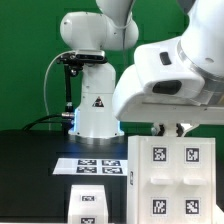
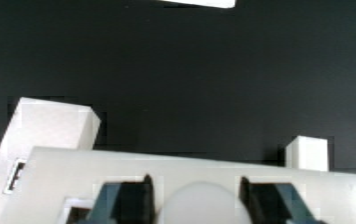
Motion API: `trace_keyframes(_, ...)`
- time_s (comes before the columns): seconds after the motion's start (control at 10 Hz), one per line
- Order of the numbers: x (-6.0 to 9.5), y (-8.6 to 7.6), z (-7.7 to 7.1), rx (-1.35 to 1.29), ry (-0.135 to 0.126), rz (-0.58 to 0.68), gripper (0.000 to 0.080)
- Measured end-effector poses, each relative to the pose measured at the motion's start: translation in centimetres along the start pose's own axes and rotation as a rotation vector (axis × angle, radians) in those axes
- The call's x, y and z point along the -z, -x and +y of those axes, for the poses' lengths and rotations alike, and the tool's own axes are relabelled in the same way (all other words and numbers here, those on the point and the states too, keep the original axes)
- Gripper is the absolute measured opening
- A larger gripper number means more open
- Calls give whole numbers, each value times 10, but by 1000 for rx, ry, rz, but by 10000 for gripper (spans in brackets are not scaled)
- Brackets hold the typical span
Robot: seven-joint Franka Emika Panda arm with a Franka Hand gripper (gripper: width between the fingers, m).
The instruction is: Assemble cabinet
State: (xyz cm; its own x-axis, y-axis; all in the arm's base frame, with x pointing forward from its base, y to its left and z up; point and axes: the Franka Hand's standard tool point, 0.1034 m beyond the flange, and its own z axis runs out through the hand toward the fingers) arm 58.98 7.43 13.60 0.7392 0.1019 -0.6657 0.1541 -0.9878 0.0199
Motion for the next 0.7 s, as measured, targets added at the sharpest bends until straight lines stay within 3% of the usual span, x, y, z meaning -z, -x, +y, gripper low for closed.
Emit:
trace_keyframes(0.5,12,-12,1,33,12,49,222)
trace_keyframes(0.6,11,-13,2,31,11,47,317)
trace_keyframes(0.7,11,-13,3,29,11,47,317)
